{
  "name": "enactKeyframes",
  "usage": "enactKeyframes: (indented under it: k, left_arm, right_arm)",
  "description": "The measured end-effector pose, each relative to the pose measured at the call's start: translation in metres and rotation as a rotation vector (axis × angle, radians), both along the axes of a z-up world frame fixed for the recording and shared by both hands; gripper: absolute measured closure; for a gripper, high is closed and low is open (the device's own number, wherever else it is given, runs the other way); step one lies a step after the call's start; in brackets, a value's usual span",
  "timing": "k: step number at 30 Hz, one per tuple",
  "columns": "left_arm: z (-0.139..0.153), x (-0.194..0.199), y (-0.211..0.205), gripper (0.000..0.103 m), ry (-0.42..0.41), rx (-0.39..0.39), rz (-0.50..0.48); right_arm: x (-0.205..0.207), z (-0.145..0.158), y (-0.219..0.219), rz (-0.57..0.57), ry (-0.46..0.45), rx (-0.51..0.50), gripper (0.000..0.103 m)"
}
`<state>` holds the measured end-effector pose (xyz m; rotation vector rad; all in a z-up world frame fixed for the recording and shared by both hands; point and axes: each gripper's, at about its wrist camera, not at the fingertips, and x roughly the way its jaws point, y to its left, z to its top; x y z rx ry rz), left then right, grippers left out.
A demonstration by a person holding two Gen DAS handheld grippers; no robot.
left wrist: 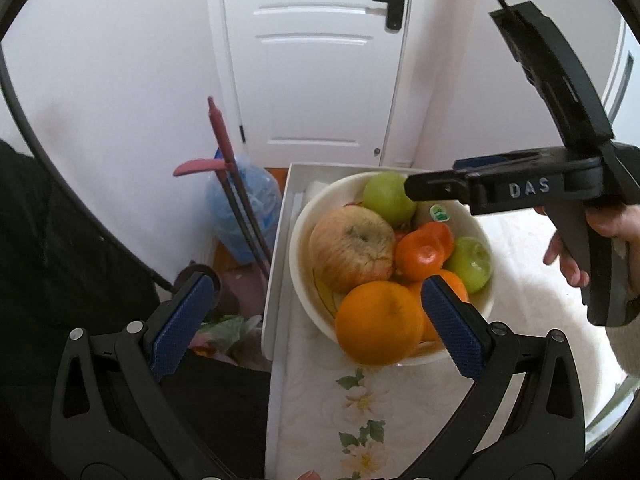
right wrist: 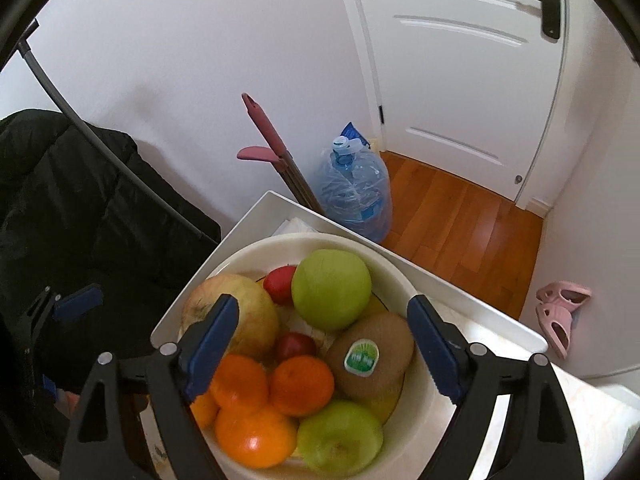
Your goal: Organize fruits
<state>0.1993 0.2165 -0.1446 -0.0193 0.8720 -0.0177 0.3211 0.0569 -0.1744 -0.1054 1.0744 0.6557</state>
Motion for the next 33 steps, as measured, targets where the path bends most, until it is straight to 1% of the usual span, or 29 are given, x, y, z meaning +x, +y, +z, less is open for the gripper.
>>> enactKeyframes:
  k: [4,7,12,15,19,21,24,30,33]
  left_arm:
    - [0.02,-0.008,-0.01,0.0,-0.028,0.018,-0.019]
    - [0.037,-0.016,-0.019,0.0,-0.046,0.015,-0.032]
    - [0.068,-0.034,-0.043,0.0,-0.078,0.019,-0.054]
    - [0.087,-0.042,-0.058,0.0,-0.098,0.009,-0.059]
    - [0.117,-0.063,-0.086,0.0,-0.143,-0.003,-0.061]
    - [0.13,-0.072,-0.1,0.0,-0.163,-0.013,-0.074]
    - [0.145,-0.085,-0.118,0.0,-0.188,-0.015,-0.08]
    - [0.161,-0.11,-0.148,0.0,-0.218,-0.027,-0.071]
    - [0.164,-0.123,-0.158,0.0,-0.231,-0.018,-0.074]
  right_arm:
    - [-0.019,0.023,-0.011,-0.027,-0.031,-0.003,0.019]
    - [-0.034,0.041,-0.022,-0.046,-0.054,-0.007,0.019]
    - [-0.069,0.08,-0.053,-0.088,-0.096,-0.004,0.019]
    - [-0.095,0.105,-0.077,-0.127,-0.13,-0.022,0.019]
    - [-0.138,0.139,-0.115,-0.201,-0.182,-0.055,0.011]
    - [-0.154,0.151,-0.13,-0.231,-0.201,-0.072,0.01]
    - [-0.187,0.17,-0.16,-0.305,-0.234,-0.091,0.01]
    - [-0.236,0.188,-0.198,-0.469,-0.284,-0.162,0.007]
    - [-0.255,0.193,-0.215,-0.551,-0.306,-0.167,0.007]
